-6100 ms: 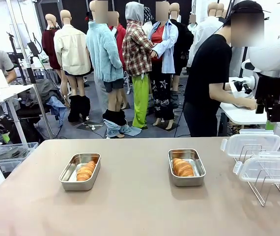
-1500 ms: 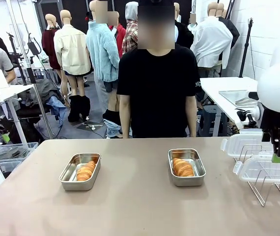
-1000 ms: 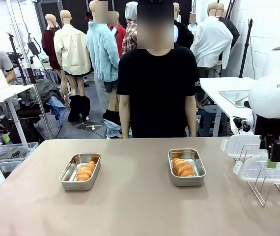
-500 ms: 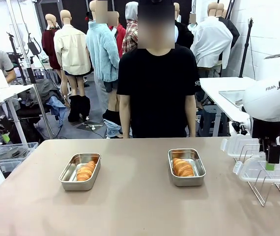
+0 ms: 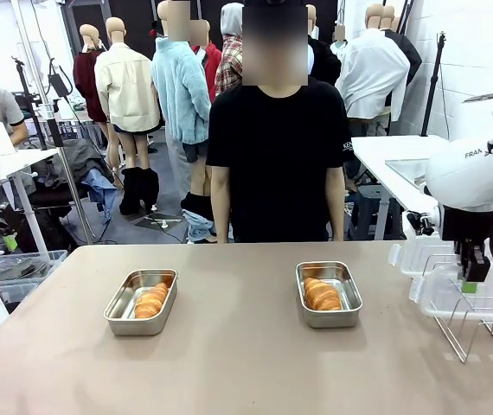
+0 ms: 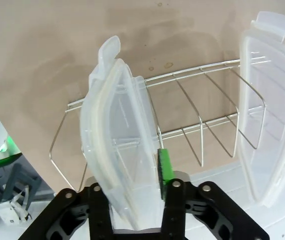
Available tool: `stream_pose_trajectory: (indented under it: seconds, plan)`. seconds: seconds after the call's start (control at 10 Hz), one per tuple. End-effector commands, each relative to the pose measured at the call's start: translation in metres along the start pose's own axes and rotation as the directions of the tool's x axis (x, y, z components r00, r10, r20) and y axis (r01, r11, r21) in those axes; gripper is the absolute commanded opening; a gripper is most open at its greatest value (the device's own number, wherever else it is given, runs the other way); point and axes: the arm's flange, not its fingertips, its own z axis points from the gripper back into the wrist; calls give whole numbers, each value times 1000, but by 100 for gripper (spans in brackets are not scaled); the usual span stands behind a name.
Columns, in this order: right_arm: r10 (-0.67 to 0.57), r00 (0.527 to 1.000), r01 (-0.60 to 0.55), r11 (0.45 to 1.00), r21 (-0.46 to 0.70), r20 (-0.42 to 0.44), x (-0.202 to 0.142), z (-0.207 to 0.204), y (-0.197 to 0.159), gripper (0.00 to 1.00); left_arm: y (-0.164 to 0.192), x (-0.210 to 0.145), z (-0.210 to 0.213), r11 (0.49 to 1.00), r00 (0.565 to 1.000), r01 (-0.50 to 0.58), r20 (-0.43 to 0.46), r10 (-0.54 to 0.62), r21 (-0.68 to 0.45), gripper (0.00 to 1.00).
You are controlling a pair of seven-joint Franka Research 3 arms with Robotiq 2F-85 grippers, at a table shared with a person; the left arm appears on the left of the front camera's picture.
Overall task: Place the bread in airtight containers.
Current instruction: Pick up one Airtight Container lid and hand it to the human, then release when the human grabs the Airtight Container lid.
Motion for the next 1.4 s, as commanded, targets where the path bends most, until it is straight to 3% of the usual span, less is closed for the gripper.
stream_pose_trajectory:
  seconds: [0.0,0.5,0.6,1.2,1.3]
  plan:
    - [-2,1000,1,1000,-20,-16,2,-2,-7,0,1,0,0,1000,1000,-3,2,3,0,100]
    - [57,998,-57,998,-1,7,5,-3,-11,0,1,0,0,1000,1000,-3,2,3,0,100]
    - [10,1000,-10,1000,0,-1,1,1,-2,0,1,0,0,1000,1000,-3,2,3,0,100]
    - [22,1000,-22,1000,1,-2,1,2,-2,0,1,0,0,1000,1000,-3,2,3,0,100]
    - [46,999,-46,999,-2,17,8,29,2,0,1,0,0,1000,1000,-3,2,3,0,100]
